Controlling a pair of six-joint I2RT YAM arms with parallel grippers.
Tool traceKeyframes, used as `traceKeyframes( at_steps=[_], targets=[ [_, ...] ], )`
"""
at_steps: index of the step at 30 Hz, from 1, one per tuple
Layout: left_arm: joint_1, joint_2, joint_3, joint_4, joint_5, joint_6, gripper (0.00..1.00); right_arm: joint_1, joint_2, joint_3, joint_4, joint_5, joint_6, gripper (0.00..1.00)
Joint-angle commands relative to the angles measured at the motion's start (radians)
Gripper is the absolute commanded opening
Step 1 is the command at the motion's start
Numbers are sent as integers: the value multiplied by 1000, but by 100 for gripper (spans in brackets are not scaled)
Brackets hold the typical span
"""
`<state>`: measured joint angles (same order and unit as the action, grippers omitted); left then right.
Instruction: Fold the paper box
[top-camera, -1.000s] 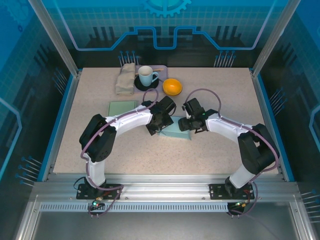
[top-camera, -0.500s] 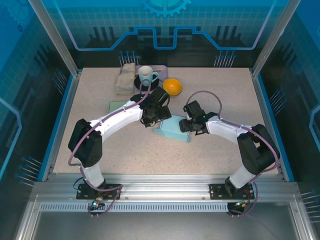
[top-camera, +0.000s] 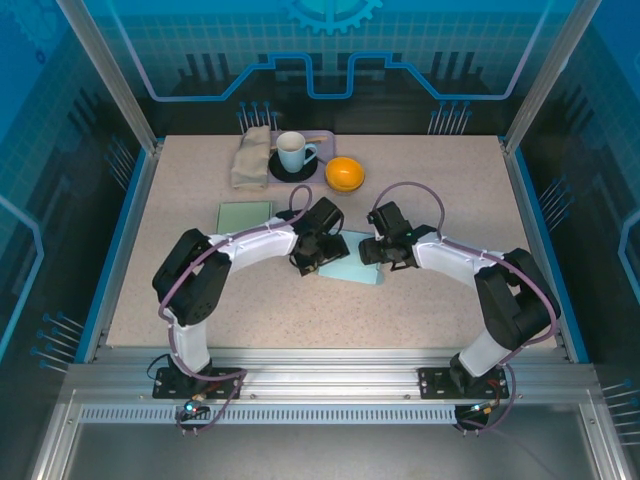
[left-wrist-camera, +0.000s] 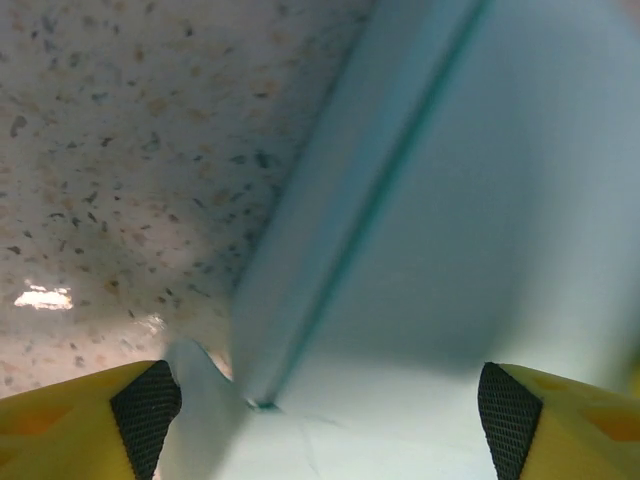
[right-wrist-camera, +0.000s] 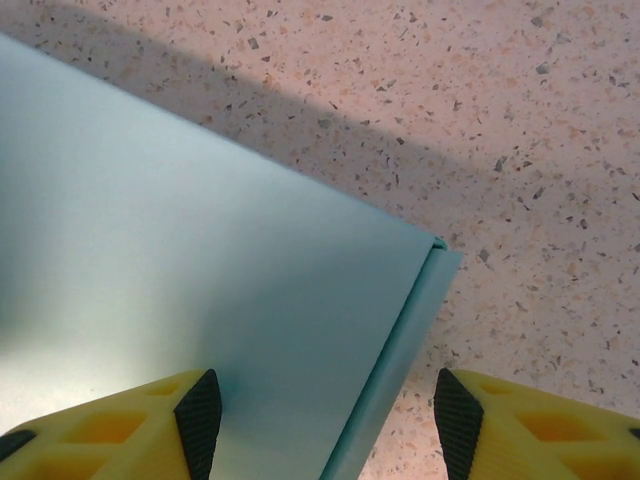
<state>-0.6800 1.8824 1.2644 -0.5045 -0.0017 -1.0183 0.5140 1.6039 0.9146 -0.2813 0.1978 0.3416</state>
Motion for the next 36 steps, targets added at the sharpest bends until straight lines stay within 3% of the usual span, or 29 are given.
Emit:
traceKeyframes(
  at_steps=[1,11,21,36],
  targets=[
    [0,-11,-57,143,43,5,84,-18,17,-26,-6,-9,-13,61],
    [36,0,-9,114,-2,-19,86,-25,13,-60,9,-25,-38,61],
    [49,44,53,62,46,-82,85,-26,13,-63,14,-33,-58,59],
    [0,90,177,-175,-17,-130,85,-26,34,-42,7,-40,-42,58]
  ],
)
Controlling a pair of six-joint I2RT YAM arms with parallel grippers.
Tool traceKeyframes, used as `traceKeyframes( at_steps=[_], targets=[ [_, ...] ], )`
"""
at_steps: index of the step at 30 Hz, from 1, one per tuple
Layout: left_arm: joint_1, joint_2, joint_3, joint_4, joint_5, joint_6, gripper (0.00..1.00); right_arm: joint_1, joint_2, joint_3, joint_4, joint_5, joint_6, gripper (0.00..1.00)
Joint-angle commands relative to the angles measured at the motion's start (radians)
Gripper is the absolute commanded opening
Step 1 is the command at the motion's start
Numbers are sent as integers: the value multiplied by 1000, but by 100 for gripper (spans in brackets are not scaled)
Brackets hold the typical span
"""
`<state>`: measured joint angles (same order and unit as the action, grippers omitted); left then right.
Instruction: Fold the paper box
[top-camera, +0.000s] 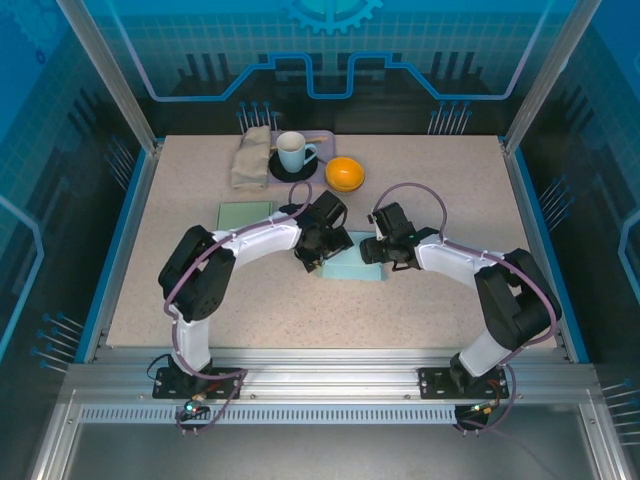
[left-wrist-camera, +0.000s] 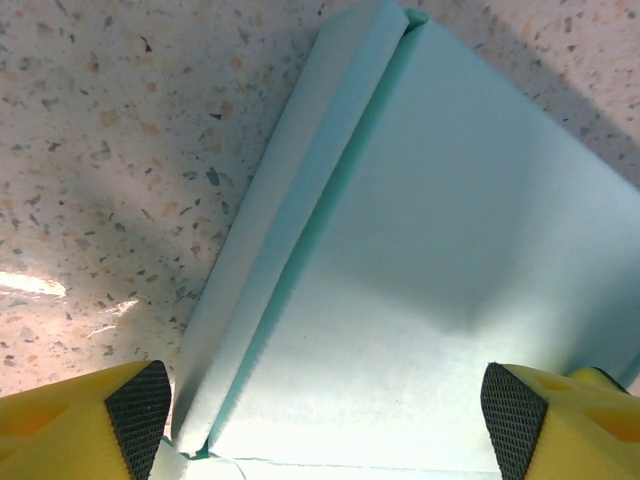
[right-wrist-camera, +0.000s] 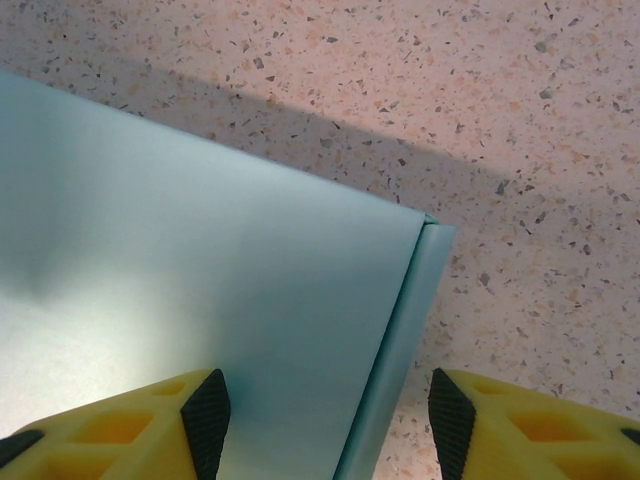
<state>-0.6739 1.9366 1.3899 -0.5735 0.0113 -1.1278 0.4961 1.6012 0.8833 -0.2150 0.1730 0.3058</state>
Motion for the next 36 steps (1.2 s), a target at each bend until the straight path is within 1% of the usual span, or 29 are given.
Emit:
traceKeyframes(
  at_steps=[1,6,10,14,21,26,28,29,36],
  targets=[
    [-6,45,64,-123,-30,-26,86,-9,37,-11,-59,-13,-3,58],
    [-12,53,78,-154,-29,-77,86,-8,34,-14,-62,-7,9,58],
    [-11,60,109,-230,-51,-150,89,-8,32,-19,-62,-5,12,58],
    [-11,84,137,-262,-16,-207,91,-8,35,-23,-61,3,10,58],
    [-12,102,143,-240,37,-258,92,-9,45,-27,-65,-2,15,58],
    [-12,104,136,-228,38,-285,93,-8,46,-30,-63,-13,13,58],
    [-13,102,128,-216,38,-299,95,-8,46,-30,-63,-16,13,58],
    [-12,102,123,-212,42,-309,99,-8,46,-32,-63,-19,13,58],
    [-13,99,110,-172,54,-351,99,-9,43,-40,-57,-28,9,58]
  ],
)
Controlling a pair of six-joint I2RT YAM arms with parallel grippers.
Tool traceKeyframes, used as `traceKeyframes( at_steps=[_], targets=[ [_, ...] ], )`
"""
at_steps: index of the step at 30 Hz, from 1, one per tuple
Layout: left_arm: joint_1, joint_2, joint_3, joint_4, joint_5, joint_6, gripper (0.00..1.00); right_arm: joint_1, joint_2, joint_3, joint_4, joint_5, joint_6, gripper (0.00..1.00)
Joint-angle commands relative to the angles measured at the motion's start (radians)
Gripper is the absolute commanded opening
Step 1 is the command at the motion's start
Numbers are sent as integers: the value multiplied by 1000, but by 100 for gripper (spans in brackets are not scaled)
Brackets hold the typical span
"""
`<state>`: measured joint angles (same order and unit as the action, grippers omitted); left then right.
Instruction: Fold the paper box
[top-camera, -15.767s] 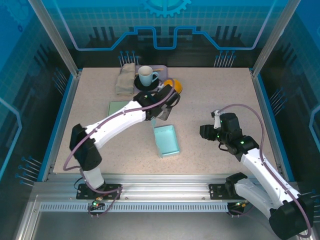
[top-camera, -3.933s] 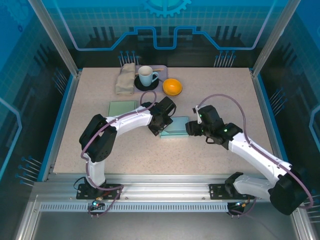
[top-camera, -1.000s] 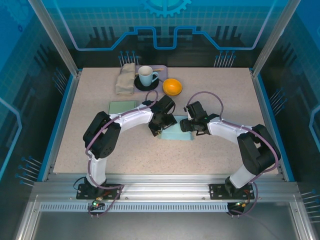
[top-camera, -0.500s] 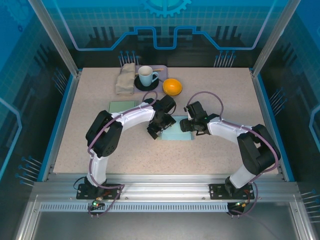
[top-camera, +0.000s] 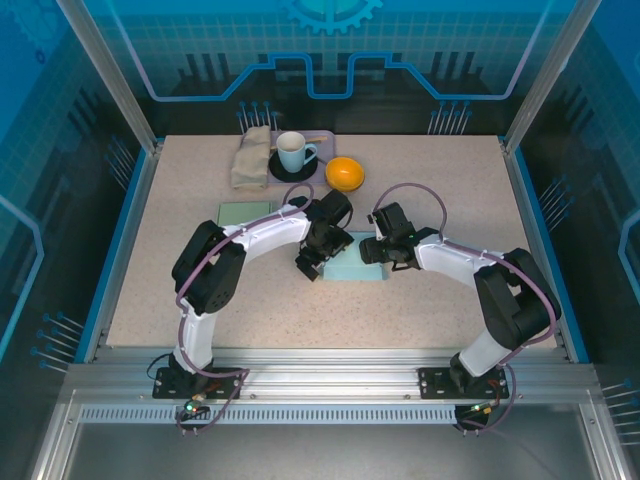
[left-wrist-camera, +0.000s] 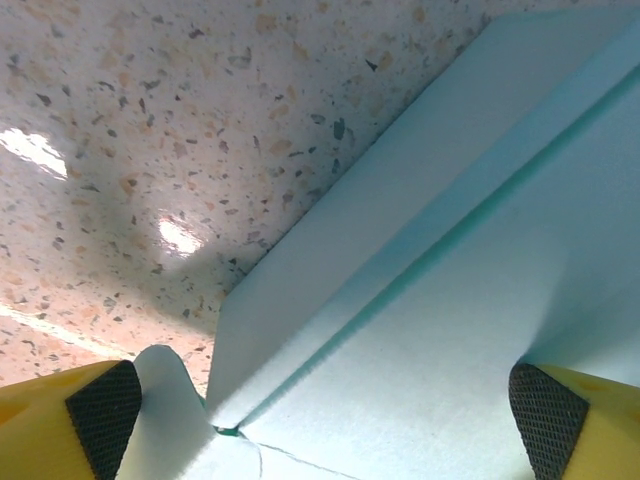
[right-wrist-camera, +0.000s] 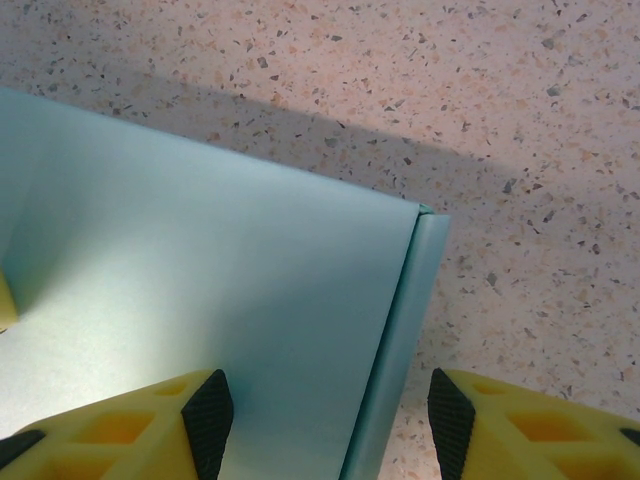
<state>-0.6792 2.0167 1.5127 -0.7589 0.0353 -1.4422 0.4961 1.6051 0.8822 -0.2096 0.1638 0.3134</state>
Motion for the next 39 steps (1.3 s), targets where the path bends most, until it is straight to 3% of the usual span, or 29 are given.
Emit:
traceKeyframes(
  at_steps=[1,17,24,39],
  targets=[
    [-9,19,-12,16,29,-40,99,-9,39,-38,-61,-19,0,58],
    [-10,17,-30,48,29,-60,88,-13,42,-44,-57,-16,-1,58],
    [-9,19,-25,-2,-34,-37,88,-13,26,-48,-62,-12,-1,58],
    [3,31,-58,1,-66,-34,87,14,-176,-49,-171,-25,48,57]
  ],
)
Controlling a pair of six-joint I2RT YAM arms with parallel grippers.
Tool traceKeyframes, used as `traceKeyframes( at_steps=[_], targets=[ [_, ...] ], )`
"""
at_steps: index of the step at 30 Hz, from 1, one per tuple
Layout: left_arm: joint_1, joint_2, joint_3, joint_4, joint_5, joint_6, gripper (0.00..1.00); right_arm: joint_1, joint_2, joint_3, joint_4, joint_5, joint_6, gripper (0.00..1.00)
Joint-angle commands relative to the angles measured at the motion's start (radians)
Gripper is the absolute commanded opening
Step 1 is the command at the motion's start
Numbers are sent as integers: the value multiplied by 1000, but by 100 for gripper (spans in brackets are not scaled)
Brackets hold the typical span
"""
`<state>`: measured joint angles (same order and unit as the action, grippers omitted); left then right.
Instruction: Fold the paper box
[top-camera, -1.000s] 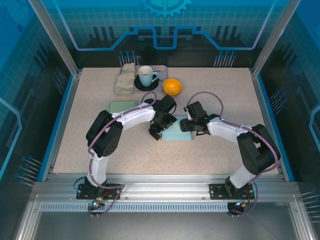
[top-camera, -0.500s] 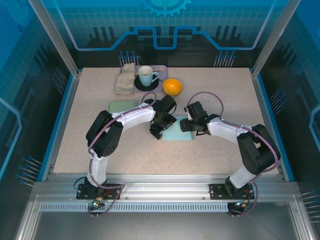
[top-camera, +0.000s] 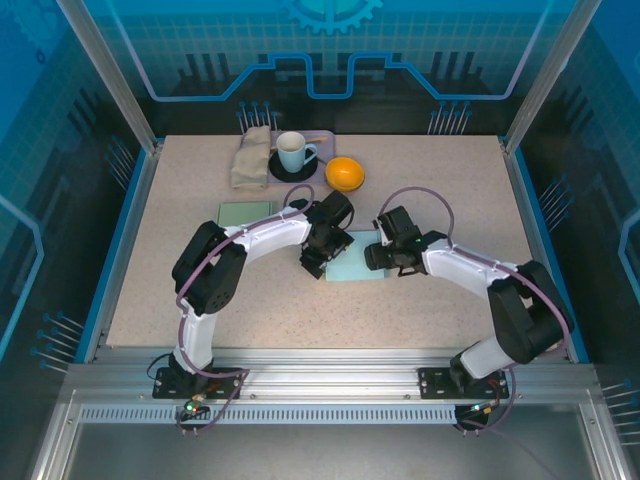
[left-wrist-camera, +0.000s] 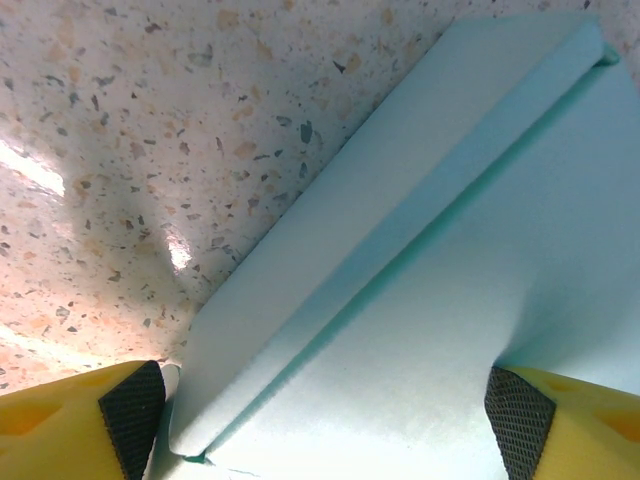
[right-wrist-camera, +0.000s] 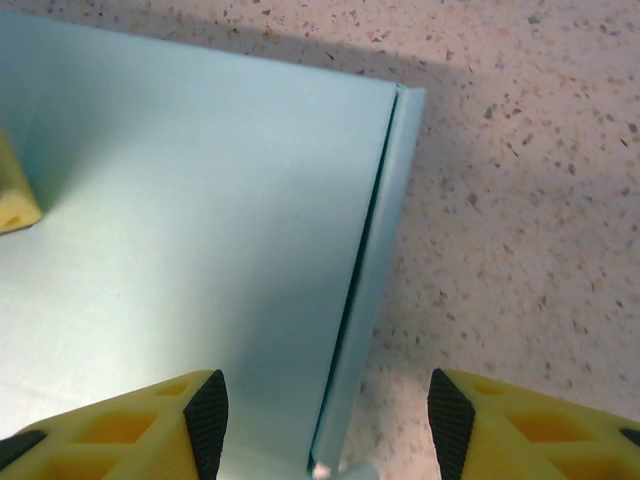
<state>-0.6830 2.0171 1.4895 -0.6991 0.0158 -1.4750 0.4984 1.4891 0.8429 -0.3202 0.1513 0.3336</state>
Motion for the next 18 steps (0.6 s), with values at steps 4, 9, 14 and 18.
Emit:
traceKeyframes(
  at_steps=[4,9,14,18],
  targets=[
    [9,26,-40,-57,-49,0,87,20,-106,-46,-47,-58,64,54],
    [9,26,-43,-59,-49,0,87,19,-114,-84,-10,-89,130,54],
    [9,23,-46,-61,-48,-1,87,20,-106,-126,34,-135,192,54],
    [10,20,-46,-60,-53,-1,87,21,-82,-141,62,-184,218,54]
  ],
)
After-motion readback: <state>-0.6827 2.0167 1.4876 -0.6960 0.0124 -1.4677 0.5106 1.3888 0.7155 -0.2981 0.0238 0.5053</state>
